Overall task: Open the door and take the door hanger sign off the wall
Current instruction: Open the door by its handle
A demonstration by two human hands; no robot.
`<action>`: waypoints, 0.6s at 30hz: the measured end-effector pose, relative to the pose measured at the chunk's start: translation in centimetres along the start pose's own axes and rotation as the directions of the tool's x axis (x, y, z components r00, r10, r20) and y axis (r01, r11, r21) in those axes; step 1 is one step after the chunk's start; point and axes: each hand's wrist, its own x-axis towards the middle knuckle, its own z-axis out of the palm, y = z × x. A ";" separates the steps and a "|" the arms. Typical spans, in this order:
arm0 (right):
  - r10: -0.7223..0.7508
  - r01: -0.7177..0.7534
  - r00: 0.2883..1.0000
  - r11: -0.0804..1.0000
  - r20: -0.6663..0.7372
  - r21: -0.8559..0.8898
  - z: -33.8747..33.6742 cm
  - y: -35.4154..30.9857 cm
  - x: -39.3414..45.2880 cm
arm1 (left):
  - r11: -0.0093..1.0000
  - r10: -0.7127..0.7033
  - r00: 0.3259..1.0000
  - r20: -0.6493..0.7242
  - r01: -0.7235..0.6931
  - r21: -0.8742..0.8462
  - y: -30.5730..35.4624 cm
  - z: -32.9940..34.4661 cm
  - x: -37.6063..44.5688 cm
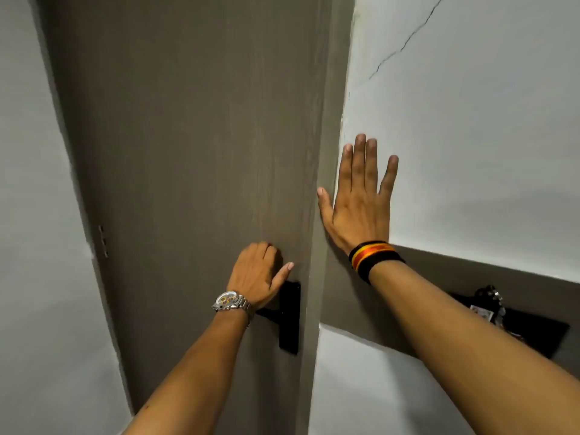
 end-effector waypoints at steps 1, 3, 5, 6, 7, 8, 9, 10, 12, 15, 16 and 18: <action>0.009 -0.010 1.000 1.000 -0.014 -0.023 -0.1 -0.2 0.3 | 1.000 -0.016 0.999 0.031 0.016 0.004 -0.3 0.7 -0.8; 0.017 -0.018 0.999 0.999 -0.034 -0.046 -0.1 -0.3 0.6 | 0.999 -0.021 0.994 0.105 0.018 0.035 -1.0 3.0 -2.5; -0.003 -0.001 0.998 0.998 -0.069 -0.062 0.4 -0.3 0.7 | 0.999 -0.015 0.985 0.171 0.009 0.036 -1.4 5.2 -4.5; -0.005 0.001 0.997 0.998 -0.073 -0.059 0.5 -0.3 0.6 | 1.000 -0.011 0.981 0.195 0.006 0.026 -1.3 5.9 -5.1; -0.008 0.002 0.997 0.997 -0.076 -0.072 0.8 -0.3 0.5 | 1.000 -0.011 0.980 0.198 0.009 0.013 -1.2 7.0 -5.8; -0.013 0.005 0.995 0.997 -0.102 -0.074 1.0 -0.2 0.6 | 1.000 -0.018 0.981 0.195 0.015 0.013 -1.2 7.6 -6.4; -0.004 -0.005 0.993 0.996 -0.114 -0.086 1.0 -0.2 0.7 | 1.000 -0.024 0.979 0.200 0.021 0.018 -1.2 8.3 -6.8; 0.002 -0.012 0.994 0.996 -0.110 -0.089 1.0 -0.2 0.8 | 0.999 -0.039 0.976 0.212 0.033 0.029 -1.1 8.8 -7.1; -0.005 -0.006 0.993 0.996 -0.119 -0.092 1.3 -0.4 0.8 | 0.996 -0.084 0.966 0.244 0.076 0.045 -0.8 9.3 -7.2; -0.004 -0.009 0.991 0.995 -0.131 -0.100 1.3 -0.5 0.8 | 0.977 -0.198 0.932 0.303 0.214 -0.022 -0.2 9.5 -7.5; 0.005 -0.019 0.990 0.995 -0.140 -0.099 1.3 -0.4 0.9 | 0.956 -0.250 0.918 0.307 0.284 -0.071 0.2 9.5 -7.7; 0.015 -0.028 0.990 0.995 -0.140 -0.092 1.3 -0.4 0.9 | 0.908 -0.337 0.898 0.283 0.389 -0.153 0.7 9.7 -8.2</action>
